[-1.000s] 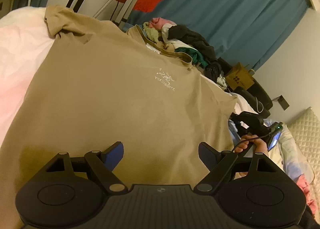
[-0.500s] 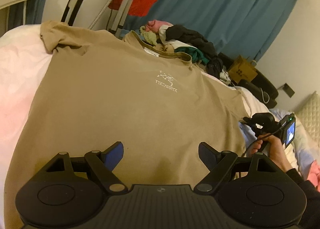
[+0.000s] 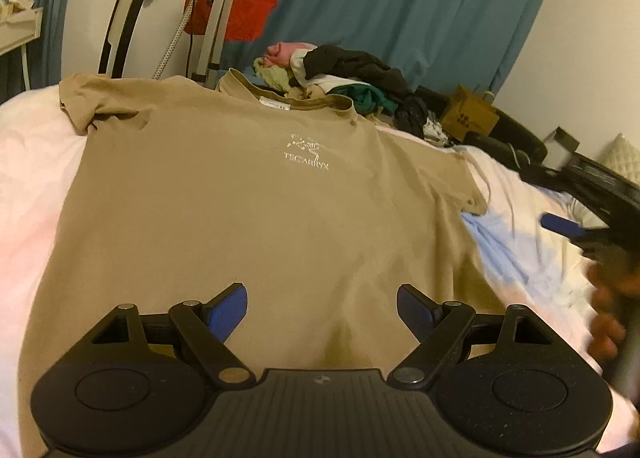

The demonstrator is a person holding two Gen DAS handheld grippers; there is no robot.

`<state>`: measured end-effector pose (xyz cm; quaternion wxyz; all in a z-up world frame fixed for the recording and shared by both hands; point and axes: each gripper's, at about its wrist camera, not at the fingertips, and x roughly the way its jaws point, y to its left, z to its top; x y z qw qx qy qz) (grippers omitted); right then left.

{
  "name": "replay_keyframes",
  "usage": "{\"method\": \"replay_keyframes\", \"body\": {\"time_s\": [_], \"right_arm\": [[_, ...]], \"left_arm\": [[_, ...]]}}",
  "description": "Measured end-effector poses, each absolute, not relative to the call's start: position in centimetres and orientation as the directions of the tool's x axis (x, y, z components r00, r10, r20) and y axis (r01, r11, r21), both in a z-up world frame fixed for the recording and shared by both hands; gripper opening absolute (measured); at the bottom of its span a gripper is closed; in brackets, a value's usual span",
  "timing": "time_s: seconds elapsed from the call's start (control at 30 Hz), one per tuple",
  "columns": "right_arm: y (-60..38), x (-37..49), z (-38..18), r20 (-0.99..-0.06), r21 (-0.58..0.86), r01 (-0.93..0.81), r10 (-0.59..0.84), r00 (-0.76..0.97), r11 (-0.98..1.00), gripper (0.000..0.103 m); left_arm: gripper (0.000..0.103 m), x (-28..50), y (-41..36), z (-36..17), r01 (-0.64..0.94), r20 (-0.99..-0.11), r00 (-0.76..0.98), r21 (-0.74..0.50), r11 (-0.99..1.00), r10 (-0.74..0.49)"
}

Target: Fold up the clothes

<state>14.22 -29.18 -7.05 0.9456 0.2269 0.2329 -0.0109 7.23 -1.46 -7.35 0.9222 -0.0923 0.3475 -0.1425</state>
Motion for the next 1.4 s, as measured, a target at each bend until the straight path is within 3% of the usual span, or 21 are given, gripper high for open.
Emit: {"method": "replay_keyframes", "body": {"time_s": [0.13, 0.27, 0.5, 0.57, 0.67, 0.8, 0.93, 1.1, 1.4], "right_arm": [[-28.1, 9.2, -10.0, -0.574, 0.485, 0.155, 0.18, 0.799, 0.86, 0.081], [-28.1, 7.3, -12.5, -0.714, 0.518, 0.29, 0.221, 0.665, 0.805, 0.055], [-29.3, 5.6, -13.4, -0.788, 0.459, 0.502, 0.075, 0.611, 0.733, 0.053], [-30.0, 4.8, -13.5, -0.779, 0.486, 0.558, 0.044, 0.625, 0.673, 0.052], [-29.9, 3.4, -12.1, -0.758, 0.449, 0.64, -0.114, 0.642, 0.624, 0.055], [-28.5, 1.6, -9.6, -0.67, 0.441, 0.601, -0.201, 0.715, 0.666, 0.056], [-26.3, 0.6, -7.4, -0.59, 0.447, 0.487, -0.162, 0.791, 0.75, 0.056], [-23.2, 0.2, -5.9, -0.479, 0.363, 0.331, -0.13, 0.868, 0.871, 0.056], [-20.5, 8.6, -2.2, -0.361, 0.367, 0.141, 0.001, 0.933, 0.919, 0.058]], "left_arm": [[0.084, 6.1, -1.5, -6.6, 0.207, -0.598, 0.739, -0.239, 0.949, -0.312], [0.084, 5.4, -1.4, -5.9, 0.202, -0.586, 0.755, -0.217, 0.955, -0.293], [0.084, 4.1, -0.2, -5.2, 0.163, -0.586, 0.776, -0.173, 0.971, -0.234], [0.084, 3.8, 0.6, -5.0, 0.142, -0.591, 0.777, -0.173, 0.975, -0.218], [0.084, 3.1, 1.8, -4.5, 0.106, -0.584, 0.794, -0.139, 0.985, -0.168], [0.084, 2.4, 4.1, -4.5, 0.063, -0.597, 0.785, -0.185, 0.981, -0.163], [0.084, 2.2, 6.1, -4.3, 0.02, -0.599, 0.776, -0.293, 0.956, -0.2], [0.084, 2.4, 7.4, -3.7, -0.022, -0.58, 0.793, -0.335, 0.942, -0.188], [0.083, 4.9, 7.7, -5.6, -0.088, -0.579, 0.796, -0.4, 0.912, -0.177]]}}
